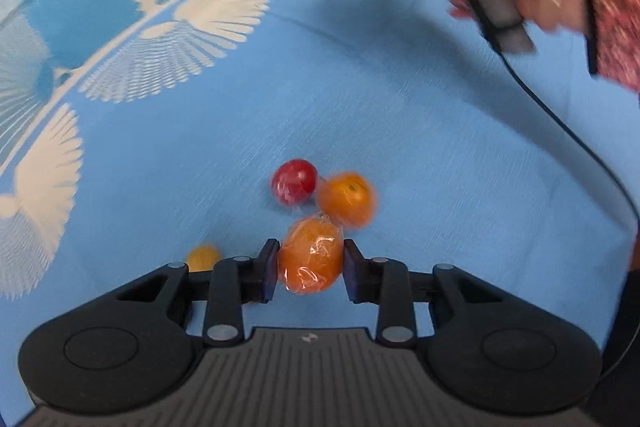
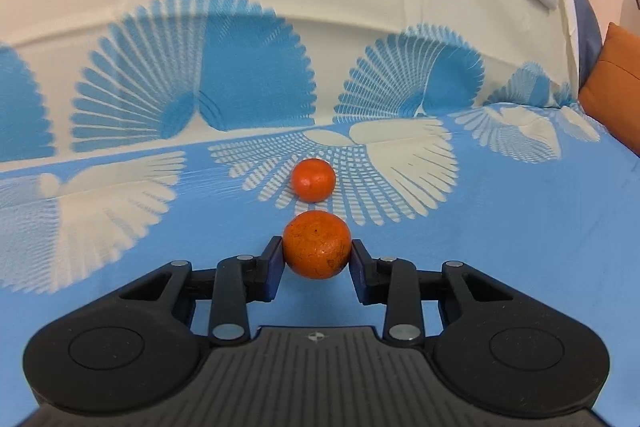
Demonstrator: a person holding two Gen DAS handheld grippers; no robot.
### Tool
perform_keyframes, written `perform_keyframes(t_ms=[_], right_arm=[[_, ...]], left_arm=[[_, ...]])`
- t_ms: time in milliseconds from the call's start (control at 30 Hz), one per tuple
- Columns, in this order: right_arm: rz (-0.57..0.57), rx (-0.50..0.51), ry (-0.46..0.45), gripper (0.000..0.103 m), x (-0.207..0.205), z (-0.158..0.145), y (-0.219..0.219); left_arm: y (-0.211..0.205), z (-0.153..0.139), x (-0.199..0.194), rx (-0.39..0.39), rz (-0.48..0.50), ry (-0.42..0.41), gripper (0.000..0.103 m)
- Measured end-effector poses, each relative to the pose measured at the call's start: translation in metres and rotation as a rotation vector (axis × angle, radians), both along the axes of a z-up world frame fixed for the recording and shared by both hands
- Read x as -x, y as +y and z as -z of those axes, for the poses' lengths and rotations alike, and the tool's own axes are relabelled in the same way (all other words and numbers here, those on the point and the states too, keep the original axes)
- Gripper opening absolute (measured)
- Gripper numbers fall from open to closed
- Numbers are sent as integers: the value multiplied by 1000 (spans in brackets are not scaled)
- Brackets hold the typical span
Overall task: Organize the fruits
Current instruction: 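Grasp a bagged orange with the left tool while the right tool grasps an orange, then carry both oranges over the plate with the left and right tools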
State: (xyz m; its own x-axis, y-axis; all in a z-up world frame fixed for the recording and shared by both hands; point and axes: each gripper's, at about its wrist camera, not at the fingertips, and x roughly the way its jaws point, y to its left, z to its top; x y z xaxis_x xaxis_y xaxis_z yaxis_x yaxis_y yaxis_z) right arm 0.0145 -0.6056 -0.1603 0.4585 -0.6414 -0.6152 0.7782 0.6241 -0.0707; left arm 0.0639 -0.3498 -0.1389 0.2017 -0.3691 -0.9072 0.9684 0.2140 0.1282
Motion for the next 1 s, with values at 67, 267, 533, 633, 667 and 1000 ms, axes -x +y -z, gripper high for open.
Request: perform_keyframes(t_ms=[67, 267, 533, 633, 667, 1000], right_arm=[[-14, -14, -36, 36, 24, -17, 22], [-92, -92, -103, 36, 83, -69, 111], [-216, -148, -204, 36, 141, -141, 256], [-284, -153, -215, 36, 159, -163, 314], [-314, -156, -213, 36, 164, -169, 334], [-595, -190, -168, 37, 192, -207, 484]], left_arm=[[20, -17, 11, 22, -44, 0, 36], [96, -68, 45, 59, -212, 38, 36], [211, -130, 83, 96, -433, 17, 36], [256, -150, 97, 113, -503, 4, 36], [270, -156, 103, 119, -521, -3, 36], [381, -181, 157, 184, -655, -20, 36]])
